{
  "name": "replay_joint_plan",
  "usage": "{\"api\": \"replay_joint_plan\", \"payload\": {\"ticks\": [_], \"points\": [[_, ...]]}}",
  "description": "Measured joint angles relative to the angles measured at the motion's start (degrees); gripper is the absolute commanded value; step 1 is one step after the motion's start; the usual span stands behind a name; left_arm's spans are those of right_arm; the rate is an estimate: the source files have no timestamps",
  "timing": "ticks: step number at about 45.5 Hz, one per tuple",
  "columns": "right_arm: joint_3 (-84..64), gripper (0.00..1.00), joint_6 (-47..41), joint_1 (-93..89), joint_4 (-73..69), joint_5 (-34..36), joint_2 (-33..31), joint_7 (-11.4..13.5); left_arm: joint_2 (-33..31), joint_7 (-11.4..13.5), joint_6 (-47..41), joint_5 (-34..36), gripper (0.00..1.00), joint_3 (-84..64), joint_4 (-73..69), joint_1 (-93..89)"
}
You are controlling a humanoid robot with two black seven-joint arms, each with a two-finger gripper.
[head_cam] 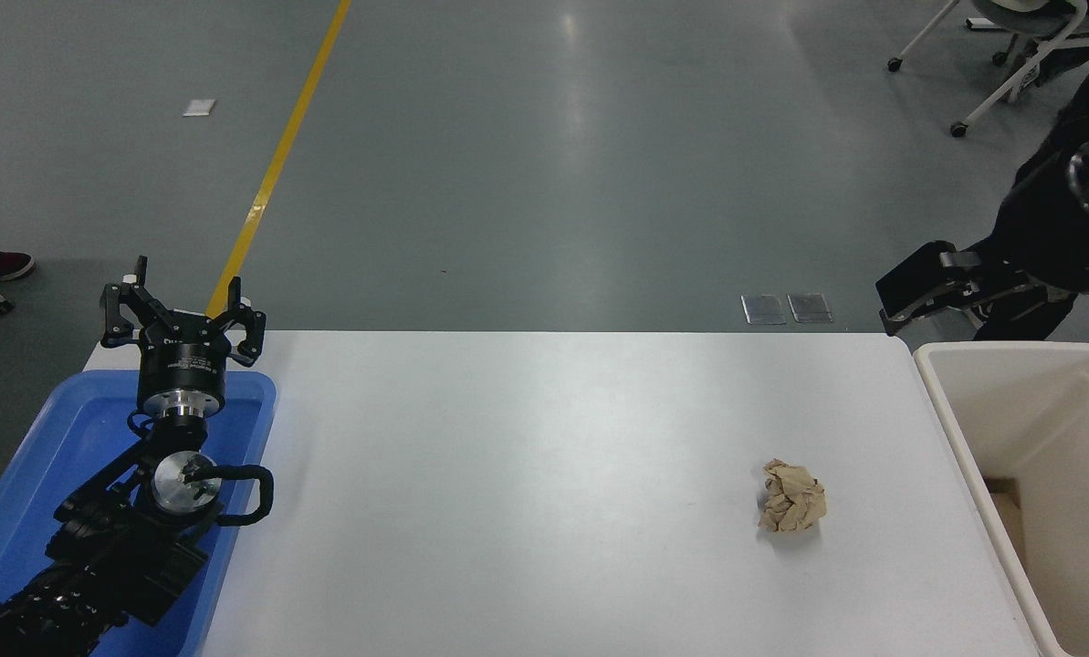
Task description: Pick up paper ball place in dustbin
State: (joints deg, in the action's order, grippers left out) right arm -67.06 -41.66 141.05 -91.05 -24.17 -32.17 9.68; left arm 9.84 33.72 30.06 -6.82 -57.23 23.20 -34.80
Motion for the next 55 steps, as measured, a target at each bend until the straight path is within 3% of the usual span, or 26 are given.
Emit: {"api": "replay_joint_plan", "payload": {"ticks": [18,38,55], "points": [[4.20,1.00,3.77,-14.64,5.67,-1.03,2.97,-0.03,0.01,-0.04,0.01,0.05,0.99,0.01,0.01,0.00],[20.25,1.00,15.02,-49.18,22.99,-7.54,6.49,0.07,0.01,-0.06,0.01,0.06,0.99,0.01,0.01,0.00],[27.62,1.00,23.29,-65.51,32.19,-10.45,9.81,0.08,0.00,-0.14,0.08,0.13,0.99,0.01,0.06,-0.08]]}}
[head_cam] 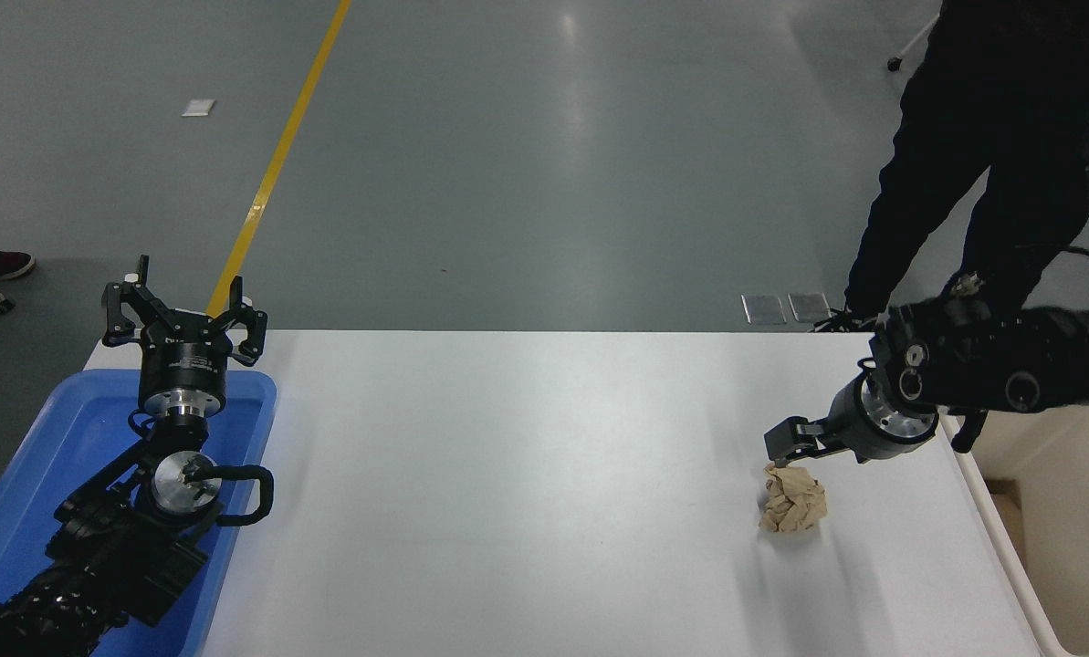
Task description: Pick up paper ball place in dustbin
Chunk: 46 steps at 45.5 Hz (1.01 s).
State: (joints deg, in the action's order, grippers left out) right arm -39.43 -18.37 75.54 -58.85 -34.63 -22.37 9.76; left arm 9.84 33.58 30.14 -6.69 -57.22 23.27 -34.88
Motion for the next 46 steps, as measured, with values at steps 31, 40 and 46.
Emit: {"api": "replay_joint_plan", "payload": {"ticks": [31,40,46], "points": [[5.20,0.00,4.60,-8.94,6.07,-0.52,2.54,0.00,0.00,-0.05,0.00,0.03,0.99,0.00,0.01,-0.01],[5.33,0.00,5.05,-8.48,5.97,-0.29,2.43,-0.02,0.00,-0.07,0.00,0.03,0.99,0.00,-0.02,-0.01],[2.45,0.00,4.90,-3.75,2.42,-0.04,0.21,0.01,0.00,-0.08,0.01,0.01,0.99,0.00,-0.02,-0.02]]}}
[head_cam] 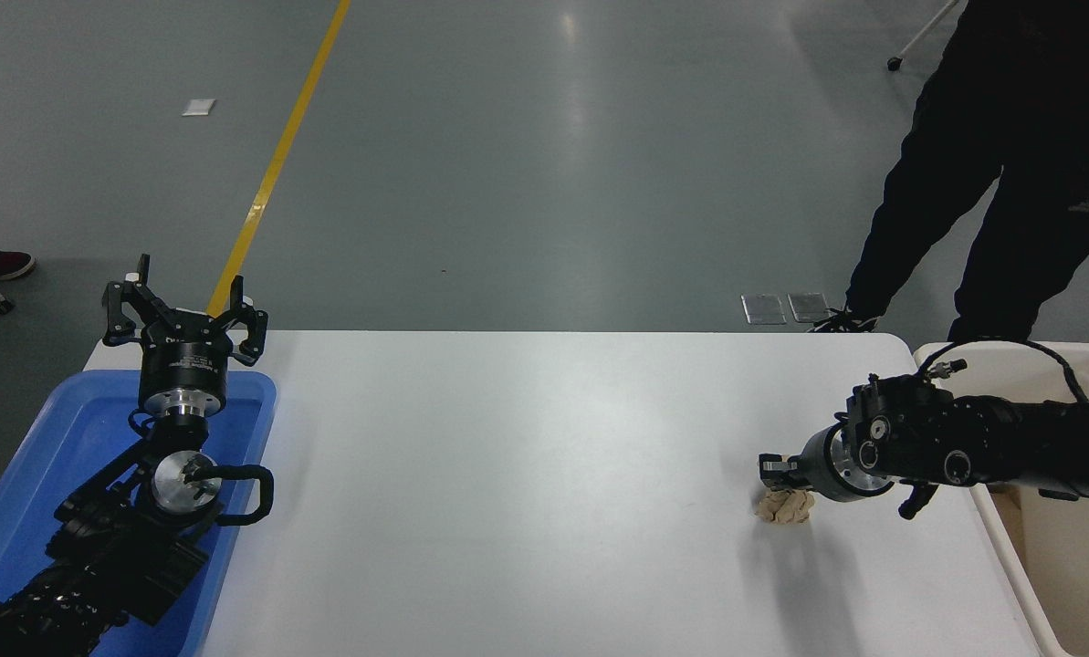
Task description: Pick up paper ball place in dustbin
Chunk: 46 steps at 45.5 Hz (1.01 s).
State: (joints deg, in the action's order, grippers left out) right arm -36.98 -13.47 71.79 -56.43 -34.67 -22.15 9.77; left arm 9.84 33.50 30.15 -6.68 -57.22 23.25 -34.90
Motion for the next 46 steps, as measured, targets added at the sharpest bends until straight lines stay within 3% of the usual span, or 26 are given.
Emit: {"api": "replay_joint_plan", "payload": {"ticks": [13,26,46], "points": [[-15.79,0.00,-2.61,25.34,-16.74,3.07,-6.87,-0.25,0.00,-0.01,0.01,0.04,0.99,0.00,0.01,0.04],[-28.10,0.00,-13.26,53.53,-28.09,7.37,-9.41,-0.73,0.07,-0.02,0.01,0.05,0.99,0.00,0.02,0.09],[-36.20,0.00,-20.95,69.46,-32.06,9.88,-9.02,-0.89,0.08,-0.02,-0.07,0.02,0.99,0.00,-0.01,0.09]]}}
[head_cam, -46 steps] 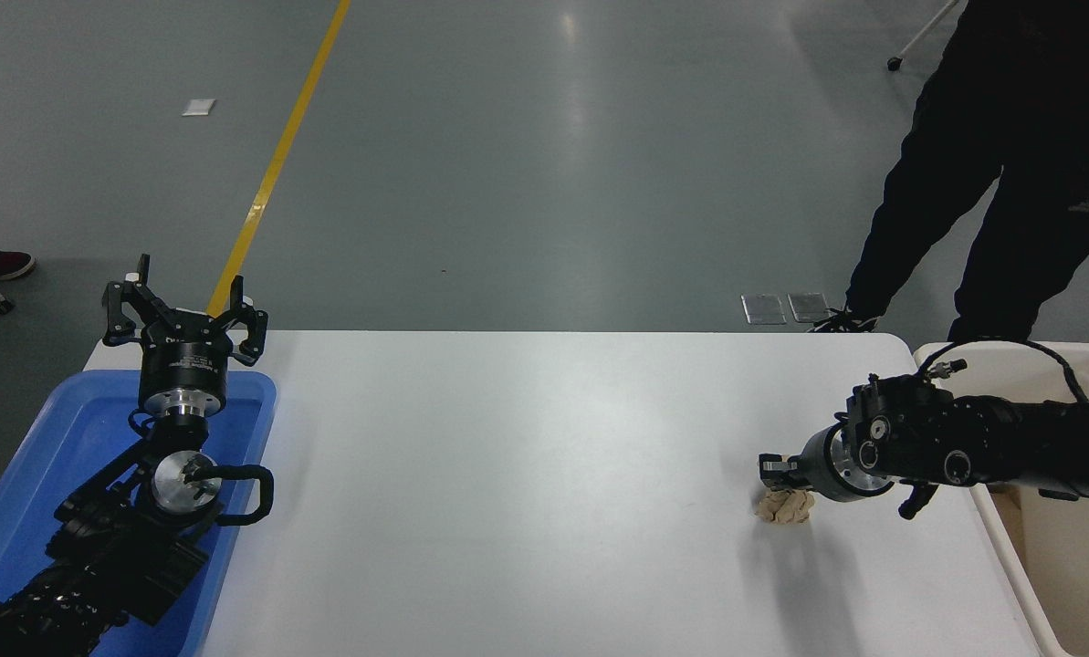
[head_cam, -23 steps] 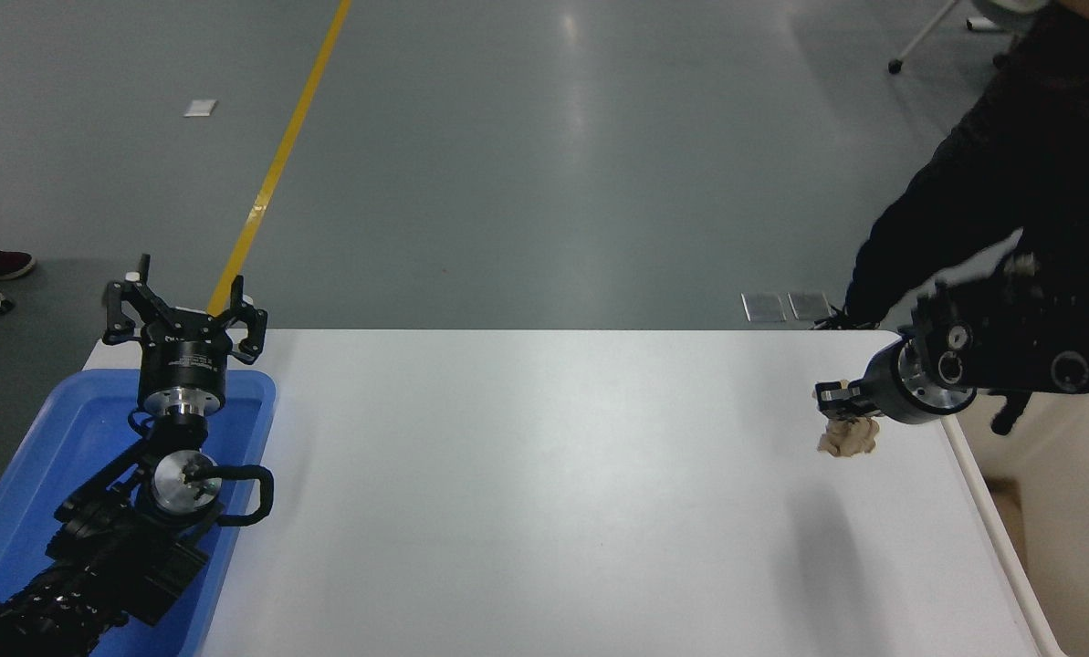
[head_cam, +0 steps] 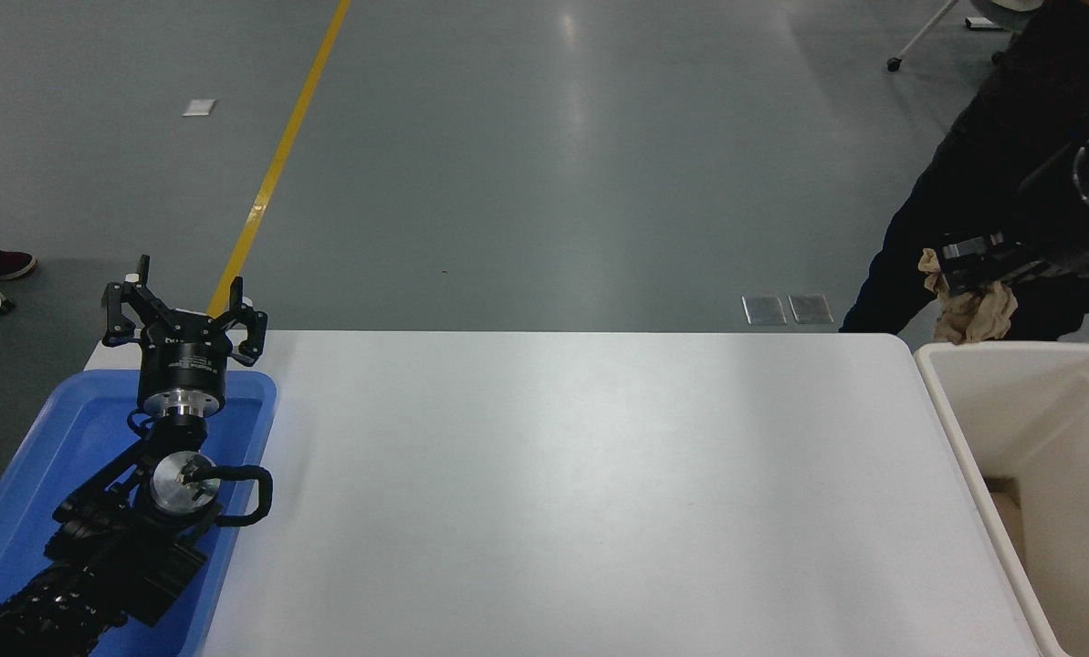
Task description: Pick up paper ball place in dustbin
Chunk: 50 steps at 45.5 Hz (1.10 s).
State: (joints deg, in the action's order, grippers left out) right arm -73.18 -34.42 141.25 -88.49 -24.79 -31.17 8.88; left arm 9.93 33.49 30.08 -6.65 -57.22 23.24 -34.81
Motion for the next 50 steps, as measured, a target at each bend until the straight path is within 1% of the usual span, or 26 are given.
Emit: {"api": "replay_joint_plan", "payload": {"ticks": [11,17,21,24,28,33,34,38,42,50], "points": [[-4.96,0.00,1.37,0.79,0.12,-0.92,-1.31,-0.15,0.00,0.01,-0.01,0.03,0.99,0.00,-0.03,0.00],[-6.77,0.00,2.96,-1.45,2.39,-4.15,-5.39,-0.35,0.02,0.06,-0.02,0.02,0.99,0.00,-0.04,0.01],[-6.93,0.00,4.21,-4.84,5.90,-7.45,-9.87,-0.50,0.02,0.10,-0.03,-0.03,0.99,0.00,-0.05,0.01],[-6.08,0.00,5.69,-8.73,9.45,-9.78,-13.51,-1.04,0.00,0.11,-0.03,-0.04,0.99,0.00,-0.04,0.02],[-3.24,0.00,9.09,-16.90,16.23,-12.08,-18.10,-2.47,0.00,0.11,-0.03,-0.03,0.99,0.00,-0.03,0.00],[2.71,0.00,14.27,-29.98,26.01,-12.49,-21.30,-4.01,0.00,0.10,-0.03,-0.05,0.99,0.00,-0.04,0.00],[6.17,0.00,16.23,-36.19,30.24,-11.82,-21.98,-4.51,0.00,0.11,-0.03,-0.06,0.99,0.00,-0.04,0.01],[12.51,0.00,18.49,-39.87,36.54,-10.18,-21.91,-5.15,0.02,0.11,-0.03,-0.08,0.99,0.00,-0.05,0.01],[21.23,0.00,21.35,-41.15,45.64,-7.82,-20.07,-5.52,-0.02,0.11,-0.02,-0.11,0.99,0.01,-0.03,-0.01],[33.37,0.00,26.14,-50.64,59.37,-2.46,-12.69,-5.85,0.01,0.16,-0.02,-0.15,0.99,0.00,-0.04,0.01]]}}
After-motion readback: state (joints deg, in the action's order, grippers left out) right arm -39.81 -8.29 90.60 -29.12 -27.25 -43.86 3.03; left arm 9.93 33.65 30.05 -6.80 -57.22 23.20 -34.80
